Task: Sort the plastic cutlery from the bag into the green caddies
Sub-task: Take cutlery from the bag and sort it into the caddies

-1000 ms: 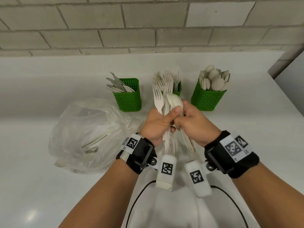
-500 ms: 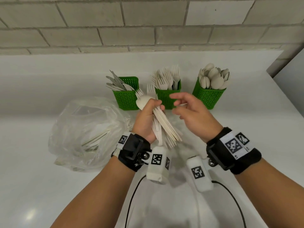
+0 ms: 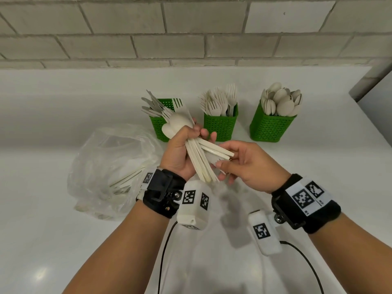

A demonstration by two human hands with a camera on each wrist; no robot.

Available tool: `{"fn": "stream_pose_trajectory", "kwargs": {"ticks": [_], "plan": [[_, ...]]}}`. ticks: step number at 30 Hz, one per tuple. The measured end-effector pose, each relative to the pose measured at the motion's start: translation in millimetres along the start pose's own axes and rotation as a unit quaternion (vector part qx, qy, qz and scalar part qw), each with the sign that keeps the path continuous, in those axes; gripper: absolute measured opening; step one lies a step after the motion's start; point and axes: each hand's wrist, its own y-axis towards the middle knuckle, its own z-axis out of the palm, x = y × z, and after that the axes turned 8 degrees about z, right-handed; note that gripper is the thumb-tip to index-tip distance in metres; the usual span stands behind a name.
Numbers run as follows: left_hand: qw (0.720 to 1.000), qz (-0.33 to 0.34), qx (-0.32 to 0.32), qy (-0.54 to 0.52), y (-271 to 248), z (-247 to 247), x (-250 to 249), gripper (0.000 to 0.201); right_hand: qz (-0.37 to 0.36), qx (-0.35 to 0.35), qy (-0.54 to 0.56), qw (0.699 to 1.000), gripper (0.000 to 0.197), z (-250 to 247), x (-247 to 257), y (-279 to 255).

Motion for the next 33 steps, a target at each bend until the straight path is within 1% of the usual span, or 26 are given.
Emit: {"fn": "stream_pose_trajectory", "kwargs": {"ticks": [3, 6, 8, 9, 12, 13, 14, 16, 18, 19, 21, 22, 24, 26, 27, 29, 30, 31, 33], "plan": [[0.999, 0.034, 0.001, 0.002, 3.3, -6.0, 2.4, 0.025, -0.008, -0.057, -0.062, 0.996, 0.019, -4.0, -2.6, 4.2], [0.999, 0.045, 0.001, 0.009, 5.4, -11.3, 1.3, 0.025, -0.009, -0.091, -0.096, 0.991, 0.016, -17.4, -2.8, 4.5], [0.998, 0.055, -0.008, 0.013, 7.2, -14.4, -0.4, 0.026, -0.018, -0.130, -0.114, 0.985, 0.012, -30.1, -2.5, 2.8], [0.998, 0.058, -0.017, 0.025, 8.0, -16.1, -1.5, 0.026, -0.027, -0.151, -0.093, 0.984, 0.011, -36.6, -1.9, 1.8], [0.993, 0.046, -0.013, 0.106, 7.5, -20.3, -2.5, 0.027, -0.063, -0.192, 0.059, 0.978, 0.012, -55.1, 5.0, -0.7], [0.989, 0.039, -0.002, 0.141, 6.1, -20.3, -1.0, 0.027, -0.071, -0.191, 0.087, 0.975, 0.012, -59.9, 8.8, -1.6], [0.984, 0.033, 0.010, 0.177, 4.5, -19.4, 1.2, 0.027, -0.074, -0.184, 0.091, 0.976, 0.012, -63.4, 12.4, -2.0], [0.966, 0.030, 0.039, 0.253, 2.0, -17.3, 7.8, 0.026, -0.077, -0.161, 0.069, 0.982, 0.010, -64.9, 18.1, -1.4], [0.935, 0.020, 0.079, 0.346, -0.7, -14.2, 14.4, 0.022, -0.074, -0.148, 0.045, 0.985, 0.010, -59.5, 22.8, 1.3], [0.917, 0.008, 0.104, 0.386, -2.4, -12.5, 17.6, 0.024, -0.070, -0.145, 0.037, 0.986, 0.009, -55.3, 24.2, 3.2], [0.890, -0.021, 0.151, 0.429, -5.8, -10.4, 22.3, 0.029, -0.064, -0.144, 0.022, 0.987, 0.011, -46.6, 24.6, 7.3], [0.879, -0.026, 0.166, 0.445, -6.8, -10.1, 23.2, 0.029, -0.062, -0.146, 0.015, 0.987, 0.015, -43.2, 23.6, 9.0], [0.843, -0.003, 0.187, 0.504, -4.9, -11.6, 23.0, 0.029, -0.056, -0.144, -0.001, 0.988, 0.019, -38.6, 20.7, 10.3], [0.804, 0.045, 0.208, 0.556, -1.0, -17.6, 23.6, 0.033, -0.052, -0.132, -0.024, 0.990, 0.016, -33.7, 18.6, 8.8], [0.797, 0.062, 0.207, 0.564, 0.8, -19.7, 24.2, 0.035, -0.053, -0.130, -0.040, 0.989, 0.014, -31.2, 17.1, 8.3], [0.814, 0.101, 0.172, 0.546, 3.4, -21.4, 25.6, 0.035, -0.056, -0.134, -0.078, 0.986, 0.014, -25.0, 13.7, 7.3], [0.823, 0.130, 0.153, 0.531, 4.4, -20.9, 26.4, 0.035, -0.055, -0.123, -0.098, 0.986, 0.015, -21.9, 12.0, 6.5], [0.830, 0.159, 0.137, 0.517, 4.8, -19.2, 26.7, 0.034, -0.048, -0.092, -0.118, 0.988, 0.026, -19.1, 9.9, 5.2], [0.837, 0.203, 0.107, 0.496, 6.4, -15.2, 26.2, 0.030, -0.013, 0.005, -0.150, 0.989, 0.068, -14.2, 3.6, 3.2]]}}
